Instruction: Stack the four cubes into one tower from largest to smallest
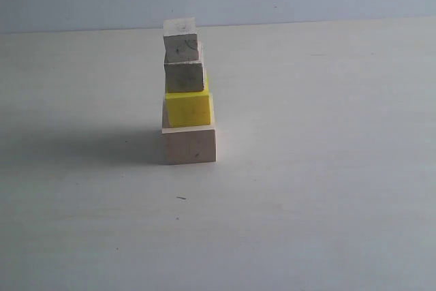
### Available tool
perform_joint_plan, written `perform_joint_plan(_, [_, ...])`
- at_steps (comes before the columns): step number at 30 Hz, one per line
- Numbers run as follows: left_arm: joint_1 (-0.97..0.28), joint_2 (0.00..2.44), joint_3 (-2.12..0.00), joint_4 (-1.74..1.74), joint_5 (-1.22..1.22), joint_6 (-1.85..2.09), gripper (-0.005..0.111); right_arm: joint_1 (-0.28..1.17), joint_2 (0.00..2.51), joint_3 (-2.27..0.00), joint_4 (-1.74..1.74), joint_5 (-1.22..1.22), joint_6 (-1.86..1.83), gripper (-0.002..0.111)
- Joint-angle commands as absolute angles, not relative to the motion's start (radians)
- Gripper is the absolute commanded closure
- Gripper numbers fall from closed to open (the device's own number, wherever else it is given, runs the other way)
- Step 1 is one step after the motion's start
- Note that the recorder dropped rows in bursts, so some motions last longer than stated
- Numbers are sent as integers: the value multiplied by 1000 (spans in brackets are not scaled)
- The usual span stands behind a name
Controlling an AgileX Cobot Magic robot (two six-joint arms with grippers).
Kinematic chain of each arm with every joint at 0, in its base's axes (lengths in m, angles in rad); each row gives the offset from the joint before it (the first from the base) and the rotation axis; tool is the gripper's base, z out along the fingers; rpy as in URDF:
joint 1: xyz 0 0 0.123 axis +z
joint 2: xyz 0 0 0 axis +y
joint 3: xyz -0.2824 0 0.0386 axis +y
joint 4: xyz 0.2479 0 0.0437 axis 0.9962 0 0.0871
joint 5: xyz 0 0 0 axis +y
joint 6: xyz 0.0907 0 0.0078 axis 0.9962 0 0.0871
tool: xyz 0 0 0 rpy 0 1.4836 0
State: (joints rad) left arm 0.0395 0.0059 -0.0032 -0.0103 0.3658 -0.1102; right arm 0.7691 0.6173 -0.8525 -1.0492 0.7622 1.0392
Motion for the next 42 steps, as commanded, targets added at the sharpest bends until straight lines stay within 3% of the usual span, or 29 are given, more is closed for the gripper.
perform_joint_plan(1, [41, 0, 0, -9, 362, -109, 107, 768, 614, -856, -1052, 761, 1039, 108])
perform_joint_plan(12, [41, 0, 0, -9, 362, -109, 107, 733, 587, -856, -1038, 752, 1039, 108])
perform_joint_plan(22, [41, 0, 0, -9, 362, -109, 107, 185, 539, -854, -715, 738, 958, 108])
perform_joint_plan(26, [41, 0, 0, -9, 362, -109, 107, 55, 502, -854, -629, 738, 826, 108])
perform_joint_plan(36, [41, 0, 0, -9, 362, -109, 107, 34, 485, -791, -600, 720, 680, 108])
perform_joint_plan(42, [41, 0, 0, -9, 362, -109, 107, 34, 494, -654, -554, 518, 680, 108])
